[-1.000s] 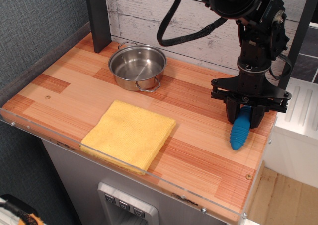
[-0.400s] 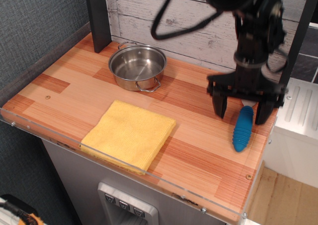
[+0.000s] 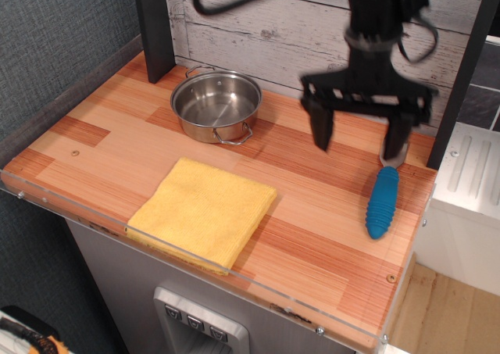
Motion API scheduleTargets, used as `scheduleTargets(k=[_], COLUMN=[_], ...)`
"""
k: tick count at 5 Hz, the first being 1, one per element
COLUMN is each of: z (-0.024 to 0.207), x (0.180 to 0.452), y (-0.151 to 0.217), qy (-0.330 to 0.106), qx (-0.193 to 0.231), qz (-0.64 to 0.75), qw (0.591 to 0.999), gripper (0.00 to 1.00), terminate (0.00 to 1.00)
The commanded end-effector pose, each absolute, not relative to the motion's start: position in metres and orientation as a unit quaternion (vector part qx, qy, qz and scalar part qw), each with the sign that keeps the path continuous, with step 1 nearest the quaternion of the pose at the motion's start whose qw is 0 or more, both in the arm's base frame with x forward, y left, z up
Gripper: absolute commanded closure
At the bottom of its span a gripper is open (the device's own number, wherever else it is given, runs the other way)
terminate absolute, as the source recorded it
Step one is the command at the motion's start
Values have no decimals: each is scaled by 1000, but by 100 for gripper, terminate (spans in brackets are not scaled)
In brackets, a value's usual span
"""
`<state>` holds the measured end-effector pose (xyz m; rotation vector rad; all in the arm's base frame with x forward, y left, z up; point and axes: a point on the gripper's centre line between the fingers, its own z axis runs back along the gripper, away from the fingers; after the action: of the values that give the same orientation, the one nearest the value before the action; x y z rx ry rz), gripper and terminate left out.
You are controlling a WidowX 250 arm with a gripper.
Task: Move the fork so that it rests along the edge of the opposite corner.
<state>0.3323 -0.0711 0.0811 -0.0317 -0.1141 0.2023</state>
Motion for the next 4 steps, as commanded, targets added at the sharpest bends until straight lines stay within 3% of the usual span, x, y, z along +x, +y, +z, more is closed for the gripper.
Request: scheduleTargets(k=[1,4], z=[138,158], x=[284,237], y=[-27,50], qy=[-45,-13], qx=[23,27], qz=[95,178], qw=[994,984], gripper=[0,0], terminate=[0,0])
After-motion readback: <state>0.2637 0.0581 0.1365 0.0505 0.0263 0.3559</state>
